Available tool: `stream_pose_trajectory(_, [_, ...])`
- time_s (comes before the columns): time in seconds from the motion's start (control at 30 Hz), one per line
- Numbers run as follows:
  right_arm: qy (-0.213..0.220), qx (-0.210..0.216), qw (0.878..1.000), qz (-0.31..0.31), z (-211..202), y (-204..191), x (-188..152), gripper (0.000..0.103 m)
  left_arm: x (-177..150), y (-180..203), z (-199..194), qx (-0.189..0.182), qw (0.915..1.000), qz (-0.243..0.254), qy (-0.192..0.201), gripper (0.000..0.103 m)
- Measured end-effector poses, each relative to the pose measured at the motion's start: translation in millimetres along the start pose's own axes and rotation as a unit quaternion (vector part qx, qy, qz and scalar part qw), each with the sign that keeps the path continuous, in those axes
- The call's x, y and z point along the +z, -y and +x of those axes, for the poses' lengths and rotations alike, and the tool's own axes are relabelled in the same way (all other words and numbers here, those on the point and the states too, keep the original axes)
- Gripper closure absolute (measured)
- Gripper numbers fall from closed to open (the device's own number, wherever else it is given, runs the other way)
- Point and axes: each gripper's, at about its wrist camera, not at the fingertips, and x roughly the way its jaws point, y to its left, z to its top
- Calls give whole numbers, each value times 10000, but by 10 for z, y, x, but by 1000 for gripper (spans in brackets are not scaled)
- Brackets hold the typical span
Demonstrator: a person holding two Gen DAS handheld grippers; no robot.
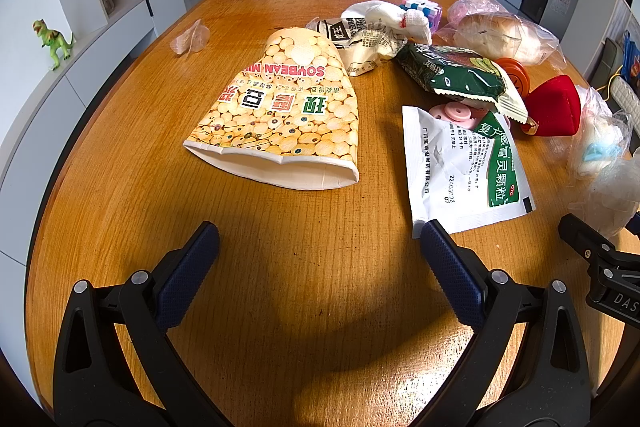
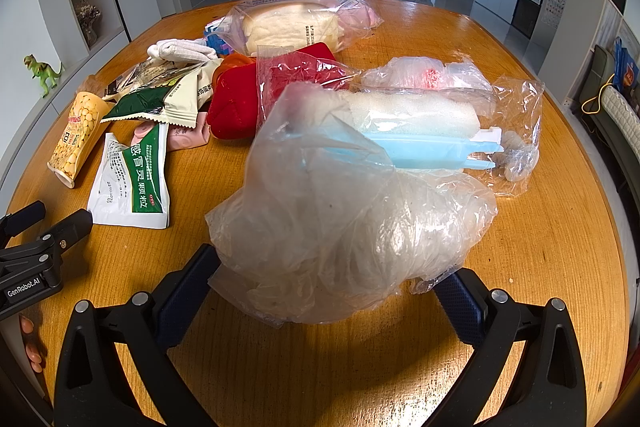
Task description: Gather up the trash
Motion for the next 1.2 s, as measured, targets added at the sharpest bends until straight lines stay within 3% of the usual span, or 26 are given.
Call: stream_pose_trajectory(1.2, [-2, -54, 10000, 52, -2, -10, 20, 2, 1, -7, 0, 8, 10000, 0, -1, 6])
